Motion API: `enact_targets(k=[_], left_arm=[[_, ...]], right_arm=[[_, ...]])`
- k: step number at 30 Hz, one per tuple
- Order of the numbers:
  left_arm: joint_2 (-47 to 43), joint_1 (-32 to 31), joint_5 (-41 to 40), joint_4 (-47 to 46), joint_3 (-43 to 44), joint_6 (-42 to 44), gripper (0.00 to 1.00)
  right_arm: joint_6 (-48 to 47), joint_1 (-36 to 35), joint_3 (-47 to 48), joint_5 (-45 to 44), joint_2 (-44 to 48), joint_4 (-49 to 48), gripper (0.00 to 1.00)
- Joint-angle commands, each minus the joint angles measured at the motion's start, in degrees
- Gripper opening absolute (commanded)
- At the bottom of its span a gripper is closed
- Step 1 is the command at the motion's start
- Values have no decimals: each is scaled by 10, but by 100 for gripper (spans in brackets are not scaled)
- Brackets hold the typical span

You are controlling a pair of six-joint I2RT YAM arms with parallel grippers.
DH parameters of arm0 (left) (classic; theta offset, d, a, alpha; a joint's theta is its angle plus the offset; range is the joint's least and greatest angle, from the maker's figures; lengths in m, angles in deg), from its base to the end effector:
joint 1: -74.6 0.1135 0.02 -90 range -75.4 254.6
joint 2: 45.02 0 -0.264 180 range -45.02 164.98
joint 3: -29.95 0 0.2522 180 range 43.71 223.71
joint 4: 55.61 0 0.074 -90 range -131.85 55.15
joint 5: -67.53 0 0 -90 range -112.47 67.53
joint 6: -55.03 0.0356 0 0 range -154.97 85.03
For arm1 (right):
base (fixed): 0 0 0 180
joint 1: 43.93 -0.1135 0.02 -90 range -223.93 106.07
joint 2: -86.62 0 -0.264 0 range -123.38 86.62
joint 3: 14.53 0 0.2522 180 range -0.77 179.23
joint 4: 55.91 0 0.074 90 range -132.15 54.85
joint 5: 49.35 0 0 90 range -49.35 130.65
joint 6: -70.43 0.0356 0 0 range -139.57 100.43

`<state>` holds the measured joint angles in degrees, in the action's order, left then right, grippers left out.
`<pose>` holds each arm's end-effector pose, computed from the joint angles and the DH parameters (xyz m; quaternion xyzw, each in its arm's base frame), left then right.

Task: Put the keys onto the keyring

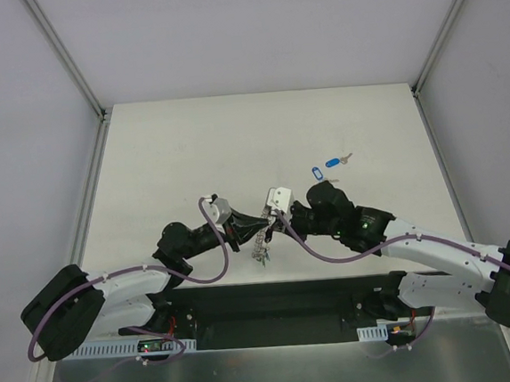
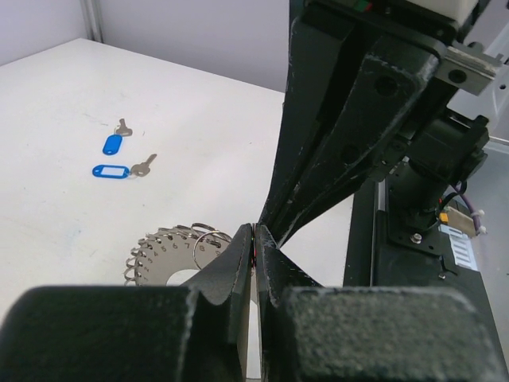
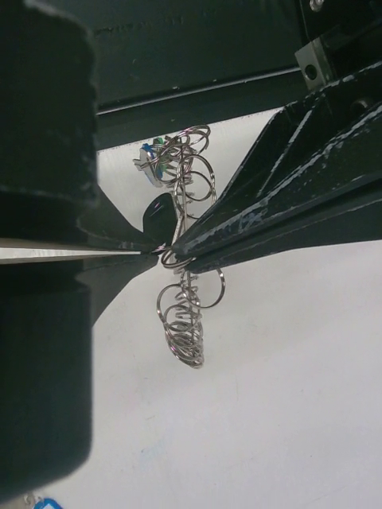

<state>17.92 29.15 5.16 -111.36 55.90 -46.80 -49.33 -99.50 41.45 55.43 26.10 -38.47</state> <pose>0.1294 -0.1550 0.2308 0.3494 0.4853 -0.5004 0.6261 0.1294 0.2048 0.2828 -0.6100 0.5557 0.2278 0.5169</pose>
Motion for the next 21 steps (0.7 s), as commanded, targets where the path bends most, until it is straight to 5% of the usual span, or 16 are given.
enact_targets(k=[1,12,17,21], left_arm=[[25,-23,-56,-134,3,15,0],[41,-38,-98,-172,-21,15,0],[-4,-38,-94,-121,-30,23,22],[-54,-37,-78,-28,-13,50,31]], right_arm=[[-14,-30,14,-50,0,-25,1],[-45,-41,27,-132,11,6,1],[-79,-41,66,-131,9,68,1],[-101,-43,95,-123,-4,107,1]])
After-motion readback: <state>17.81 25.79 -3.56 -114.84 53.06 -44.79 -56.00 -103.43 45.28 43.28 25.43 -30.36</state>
